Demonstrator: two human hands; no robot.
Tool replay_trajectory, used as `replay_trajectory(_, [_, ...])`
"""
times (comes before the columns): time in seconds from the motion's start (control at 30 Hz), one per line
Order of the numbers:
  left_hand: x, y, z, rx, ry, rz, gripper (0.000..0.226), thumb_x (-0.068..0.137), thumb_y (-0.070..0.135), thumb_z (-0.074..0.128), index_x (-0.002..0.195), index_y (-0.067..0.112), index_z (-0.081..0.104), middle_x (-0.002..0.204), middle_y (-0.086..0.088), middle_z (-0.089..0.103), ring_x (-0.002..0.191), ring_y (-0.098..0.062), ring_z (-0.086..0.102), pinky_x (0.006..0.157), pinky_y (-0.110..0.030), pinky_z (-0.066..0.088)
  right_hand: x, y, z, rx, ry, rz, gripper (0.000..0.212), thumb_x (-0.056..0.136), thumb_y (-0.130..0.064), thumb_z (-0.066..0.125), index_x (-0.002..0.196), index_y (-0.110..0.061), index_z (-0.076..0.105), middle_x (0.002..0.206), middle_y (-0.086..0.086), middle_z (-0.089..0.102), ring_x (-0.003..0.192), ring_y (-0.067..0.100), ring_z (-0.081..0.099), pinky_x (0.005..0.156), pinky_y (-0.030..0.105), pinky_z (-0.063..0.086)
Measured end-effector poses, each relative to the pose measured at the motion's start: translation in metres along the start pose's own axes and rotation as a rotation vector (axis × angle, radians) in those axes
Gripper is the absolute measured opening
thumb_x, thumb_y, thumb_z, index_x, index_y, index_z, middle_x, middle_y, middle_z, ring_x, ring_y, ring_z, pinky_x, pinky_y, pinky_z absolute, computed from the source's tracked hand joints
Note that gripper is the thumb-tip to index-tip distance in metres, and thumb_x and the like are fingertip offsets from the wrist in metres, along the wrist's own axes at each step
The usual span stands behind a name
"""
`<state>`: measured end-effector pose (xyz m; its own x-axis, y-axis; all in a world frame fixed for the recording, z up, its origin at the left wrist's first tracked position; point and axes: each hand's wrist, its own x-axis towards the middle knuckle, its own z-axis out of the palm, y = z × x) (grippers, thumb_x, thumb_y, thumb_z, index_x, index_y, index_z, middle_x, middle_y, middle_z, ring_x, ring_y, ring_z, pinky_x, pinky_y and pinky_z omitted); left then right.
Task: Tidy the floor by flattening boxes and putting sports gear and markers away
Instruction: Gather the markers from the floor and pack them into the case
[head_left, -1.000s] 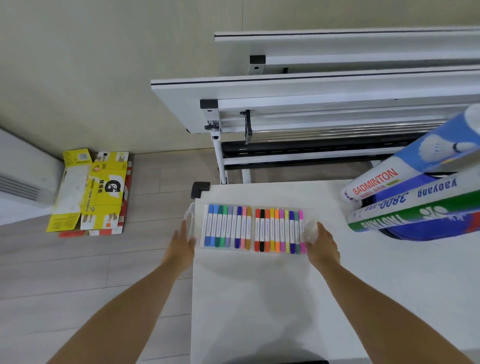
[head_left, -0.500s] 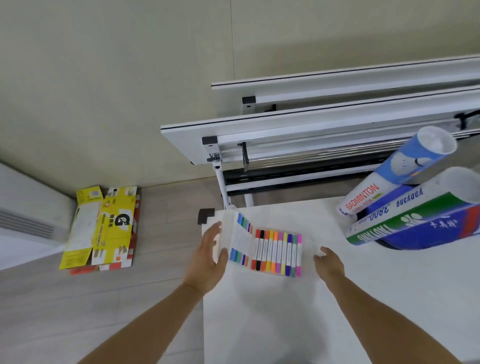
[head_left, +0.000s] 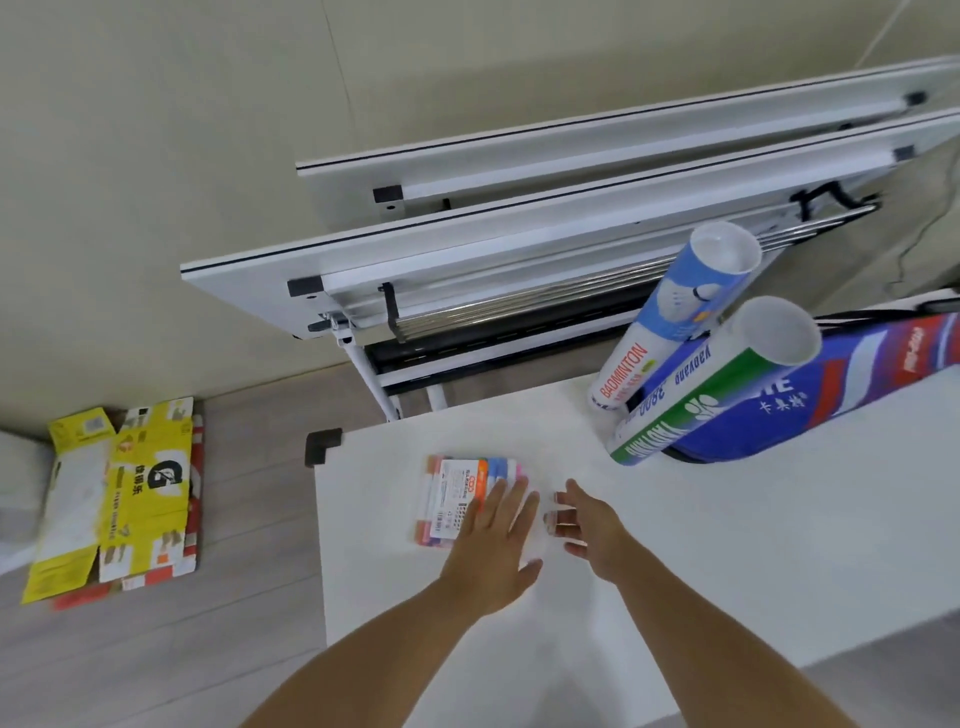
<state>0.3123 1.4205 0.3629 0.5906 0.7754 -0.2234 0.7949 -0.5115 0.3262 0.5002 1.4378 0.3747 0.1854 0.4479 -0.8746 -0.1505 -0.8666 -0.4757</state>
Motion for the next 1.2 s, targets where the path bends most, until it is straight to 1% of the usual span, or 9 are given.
replay_trajectory(0.13, [0.011,0.004,0.021,0.061,-0.104,-0.022,0.085,0.095,0.054,0.05,0.158,0.018,0.007,0.166,-0.002,-0.01,0.151,-0.029,-0.01,0.118,-0.058,0.017,0.008,-0.003,-0.002,-0.048,-0.009,0.018,0.044,0.094,-0.058,0.046,0.108,-0.019,0.063,0.103,0.007,0.071,0.098,0.025,0.064,0.094,0.041,0.048])
replay_trajectory(0.3, [0.009,-0.004,0.016,0.095,-0.173,0.072,0.083,0.098,0.056,0.04,0.158,0.021,-0.003,0.163,0.005,-0.023,0.149,-0.021,-0.023,0.123,-0.047,0.0,0.017,0.002,0.0,-0.232,0.057,-0.206,0.034,0.097,-0.038,0.053,0.127,-0.022,0.054,0.094,0.009,0.069,0.07,0.017,0.062,0.063,0.025,0.05])
replay_trajectory(0.43, [-0.001,-0.034,0.016,0.114,-0.186,-0.013,0.083,0.097,0.058,0.041,0.159,0.018,0.003,0.165,0.002,-0.016,0.151,-0.024,-0.015,0.122,-0.048,0.014,0.031,0.002,0.001,-0.527,0.175,-0.322,0.037,0.096,-0.04,0.051,0.131,-0.028,0.054,0.121,0.002,0.065,0.098,0.023,0.065,0.088,0.039,0.055])
replay_trajectory(0.57, [-0.014,-0.061,0.014,0.142,-0.206,-0.143,0.08,0.099,0.055,0.038,0.157,0.03,-0.011,0.161,0.002,-0.029,0.148,-0.029,-0.025,0.121,-0.052,0.007,0.037,-0.003,0.005,-0.818,0.294,-0.395,0.041,0.1,-0.037,0.042,0.137,-0.025,0.051,0.133,0.003,0.058,0.121,0.024,0.054,0.099,0.035,0.046])
replay_trajectory(0.83, [-0.013,-0.073,0.026,0.084,-0.215,-0.14,0.079,0.101,0.044,0.046,0.156,0.034,-0.01,0.161,0.003,-0.03,0.147,-0.029,-0.028,0.121,-0.05,0.015,0.054,0.006,0.018,-1.091,0.407,-0.505,0.035,0.102,-0.026,0.036,0.129,-0.013,0.054,0.127,0.007,0.054,0.113,0.028,0.055,0.085,0.035,0.049])
replay_trajectory(0.97, [-0.014,-0.074,0.025,0.089,-0.228,-0.138,0.078,0.102,0.045,0.044,0.156,0.034,-0.011,0.16,0.003,-0.031,0.146,-0.029,-0.03,0.121,-0.049,0.013,0.045,0.008,0.01,-1.037,0.301,-0.494,0.041,0.102,-0.031,0.036,0.14,-0.017,0.045,0.131,0.008,0.05,0.117,0.029,0.053,0.095,0.037,0.046])
replay_trajectory(1.03, [-0.013,-0.073,0.021,0.089,-0.238,-0.134,0.078,0.102,0.046,0.043,0.156,0.033,-0.012,0.16,0.003,-0.031,0.146,-0.028,-0.029,0.121,-0.048,0.013,0.036,0.015,0.001,-0.909,0.269,-0.479,0.036,0.101,-0.032,0.04,0.131,-0.02,0.054,0.121,0.007,0.058,0.112,0.029,0.058,0.094,0.037,0.048])
replay_trajectory(1.1, [-0.012,-0.072,0.019,0.089,-0.246,-0.139,0.077,0.102,0.046,0.043,0.156,0.033,-0.011,0.161,0.002,-0.03,0.147,-0.028,-0.028,0.121,-0.048,0.015,0.023,0.028,-0.008,-0.81,0.253,-0.429,0.028,0.099,-0.033,0.043,0.105,-0.019,0.066,0.104,0.004,0.068,0.103,0.028,0.063,0.086,0.032,0.051])
replay_trajectory(1.2, [-0.015,-0.068,0.016,0.084,-0.258,-0.158,0.075,0.103,0.045,0.042,0.157,0.032,-0.008,0.161,0.001,-0.028,0.147,-0.028,-0.026,0.122,-0.046,0.02,0.005,0.047,-0.011,-0.756,0.184,-0.287,0.033,0.095,-0.03,0.046,0.071,-0.017,0.065,0.075,0.001,0.067,0.078,0.023,0.064,0.057,0.02,0.041])
